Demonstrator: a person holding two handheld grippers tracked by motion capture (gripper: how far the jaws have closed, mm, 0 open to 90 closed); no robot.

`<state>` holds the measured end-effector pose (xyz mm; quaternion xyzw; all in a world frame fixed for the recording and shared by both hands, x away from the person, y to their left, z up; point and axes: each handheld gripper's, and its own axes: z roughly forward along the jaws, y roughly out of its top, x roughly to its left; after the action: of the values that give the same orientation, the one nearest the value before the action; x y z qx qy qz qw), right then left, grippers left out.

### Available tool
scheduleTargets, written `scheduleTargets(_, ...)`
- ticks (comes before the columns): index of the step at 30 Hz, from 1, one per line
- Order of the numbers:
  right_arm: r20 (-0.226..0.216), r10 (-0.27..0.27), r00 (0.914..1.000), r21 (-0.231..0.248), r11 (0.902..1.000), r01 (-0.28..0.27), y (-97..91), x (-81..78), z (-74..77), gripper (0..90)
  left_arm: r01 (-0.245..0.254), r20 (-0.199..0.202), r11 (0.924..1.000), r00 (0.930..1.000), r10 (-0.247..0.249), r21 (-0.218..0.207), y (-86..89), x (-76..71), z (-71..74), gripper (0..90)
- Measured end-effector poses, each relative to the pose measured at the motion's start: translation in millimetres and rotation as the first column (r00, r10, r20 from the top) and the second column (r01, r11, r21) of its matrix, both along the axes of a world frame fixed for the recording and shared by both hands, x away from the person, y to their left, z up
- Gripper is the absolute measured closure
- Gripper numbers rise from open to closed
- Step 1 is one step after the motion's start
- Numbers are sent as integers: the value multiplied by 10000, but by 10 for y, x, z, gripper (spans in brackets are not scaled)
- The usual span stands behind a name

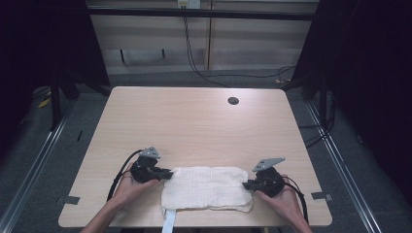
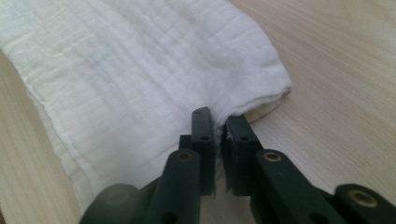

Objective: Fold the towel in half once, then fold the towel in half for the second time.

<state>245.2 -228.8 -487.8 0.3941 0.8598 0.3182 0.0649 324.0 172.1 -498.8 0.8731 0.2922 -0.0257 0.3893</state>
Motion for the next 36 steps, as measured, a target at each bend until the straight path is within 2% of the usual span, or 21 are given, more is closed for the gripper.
scheduleTargets(1, 0, 0, 10000, 0, 10000, 0, 0, 0, 0, 813, 0, 0, 10000, 10000, 0, 0, 0, 0, 0, 786)
scheduleTargets(2, 64, -133, 9999, 289, 9995, 131, -14, -8, 7, 713, -92, -50, 10000, 9999, 92, -8, 8, 5, 17, 740)
scheduleTargets(4, 189, -232, 9996, 398, 9990, 224, 2, -7, 51, 626, -202, 47, 9997, 9998, 202, -111, 38, 1, 47, 669)
scheduleTargets(5, 189, -232, 9996, 398, 9990, 224, 2, -7, 51, 626, -202, 47, 9997, 9998, 202, -111, 38, 1, 47, 631)
scheduleTargets(7, 455, -161, 9988, 811, 9966, 124, 33, 4, 140, 589, -453, 110, 9986, 9989, 457, -286, 82, 1, 91, 541)
scheduleTargets(10, 576, -57, 9983, 1076, 9942, -5, 111, 11, 213, 581, -681, 202, 9971, 9974, 688, -331, 186, 20, 146, 485)
scheduleTargets(15, 632, 272, 9976, 1367, 9900, -357, 291, 25, 276, 586, -995, 331, 9947, 9944, 1004, -274, 289, 14, 188, 473)
scheduleTargets(18, 626, 846, 9944, 1375, 9862, -926, 550, 17, 314, 607, -900, 335, 9954, 9953, 910, -324, 334, 3, 217, 475)
scheduleTargets(19, 637, 992, 9930, 1429, 9839, -1074, 611, 20, 320, 612, -666, 385, 9978, 9970, 665, 30, 343, 21, 237, 477)
scheduleTargets(21, 623, 1157, 9913, 1489, 9811, -1238, 668, 27, 324, 617, -572, 479, 9983, 9972, 565, 132, 352, 39, 256, 480)
scheduleTargets(22, 430, 1403, 9892, 1558, 9770, -1454, 784, 42, 327, 632, -648, 530, 9979, 9965, 644, 44, 371, 79, 311, 483)
scheduleTargets(25, 470, 1712, 9841, 1649, 9704, -1766, 900, 66, 330, 634, -885, 704, 9959, 9935, 898, -211, 378, 124, 358, 509)
scheduleTargets(26, 476, 1979, 9791, 1747, 9634, -2033, 1043, 94, 350, 628, -1032, 750, 9940, 9916, 1057, -367, 380, 182, 373, 515)
scheduleTargets(28, 506, 2336, 9710, 1716, 9558, -2389, 1206, 130, 361, 618, -953, 760, 9949, 9923, 976, -339, 361, 200, 360, 510)
scheduleTargets(29, 506, 2336, 9710, 1716, 9558, -2389, 1206, 130, 361, 618, -785, 780, 9968, 9938, 794, -155, 344, 207, 347, 510)
scheduleTargets(30, 496, 2610, 9641, 1649, 9499, -2656, 1358, 143, 368, 615, -671, 715, 9975, 9951, 684, -203, 329, 198, 308, 509)
scheduleTargets(32, 445, 2897, 9561, 1665, 9415, -2930, 1492, 144, 359, 617, -689, 652, 9973, 9954, 703, -243, 330, 196, 275, 505)
scheduleTargets(33, 445, 2897, 9561, 1665, 9415, -2930, 1492, 144, 359, 617, -689, 652, 9973, 9954, 703, -243, 330, 196, 275, 503)
scheduleTargets(34, 386, 3148, 9484, 1632, 9343, -3168, 1617, 138, 323, 618, -705, 611, 9972, 9955, 719, -251, 336, 193, 262, 501)
scheduleTargets(35, 386, 3148, 9484, 1632, 9343, -3168, 1617, 138, 323, 618, -705, 611, 9972, 9955, 719, -251, 336, 193, 262, 495)
scheduleTargets(36, 242, 3275, 9445, 1558, 9320, -3272, 1715, 139, 266, 618, -658, 546, 9974, 9962, 673, -292, 341, 187, 249, 494)
